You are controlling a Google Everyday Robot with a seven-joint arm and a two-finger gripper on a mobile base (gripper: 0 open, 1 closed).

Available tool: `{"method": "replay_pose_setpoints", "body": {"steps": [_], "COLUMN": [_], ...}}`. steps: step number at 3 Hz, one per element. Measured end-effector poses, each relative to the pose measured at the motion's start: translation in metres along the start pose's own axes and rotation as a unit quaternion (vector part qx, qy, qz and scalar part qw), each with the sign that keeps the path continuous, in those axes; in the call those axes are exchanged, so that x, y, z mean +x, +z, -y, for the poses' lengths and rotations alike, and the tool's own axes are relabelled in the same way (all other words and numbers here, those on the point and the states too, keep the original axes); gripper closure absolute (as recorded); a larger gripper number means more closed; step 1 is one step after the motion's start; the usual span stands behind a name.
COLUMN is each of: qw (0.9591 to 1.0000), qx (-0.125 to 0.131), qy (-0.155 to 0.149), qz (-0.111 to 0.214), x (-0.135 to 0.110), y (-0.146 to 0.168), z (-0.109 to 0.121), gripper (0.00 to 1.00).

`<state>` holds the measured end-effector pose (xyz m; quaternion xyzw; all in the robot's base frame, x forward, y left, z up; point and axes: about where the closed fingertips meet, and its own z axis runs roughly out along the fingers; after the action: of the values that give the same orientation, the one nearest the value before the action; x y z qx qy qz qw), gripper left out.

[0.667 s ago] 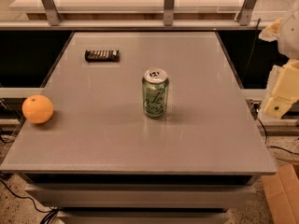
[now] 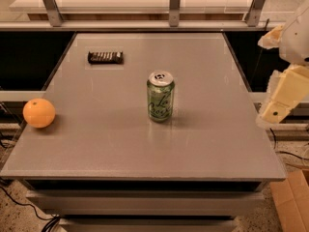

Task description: Move green can near orange

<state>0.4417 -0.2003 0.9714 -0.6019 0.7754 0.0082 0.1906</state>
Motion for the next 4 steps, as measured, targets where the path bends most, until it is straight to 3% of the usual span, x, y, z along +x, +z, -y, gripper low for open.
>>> {"method": "replay_pose_setpoints", "body": {"steps": [1, 2, 3, 4], "qw": [0.9949, 0.9820, 0.9673, 0.9520], "qx": [-0.058, -0.099, -0.106, -0.094], "qy": [0.006, 0.017, 0.036, 0.057], "qz": [0.083, 0.160, 0.228, 0.286], "x": [-0.025, -0.049, -0.066, -0.078], "y": [0.037, 0.070, 0.095, 0.115], "z": [-0.008, -0.019, -0.027, -0.027], "gripper": [0.00, 0.00, 0.00, 0.00]}}
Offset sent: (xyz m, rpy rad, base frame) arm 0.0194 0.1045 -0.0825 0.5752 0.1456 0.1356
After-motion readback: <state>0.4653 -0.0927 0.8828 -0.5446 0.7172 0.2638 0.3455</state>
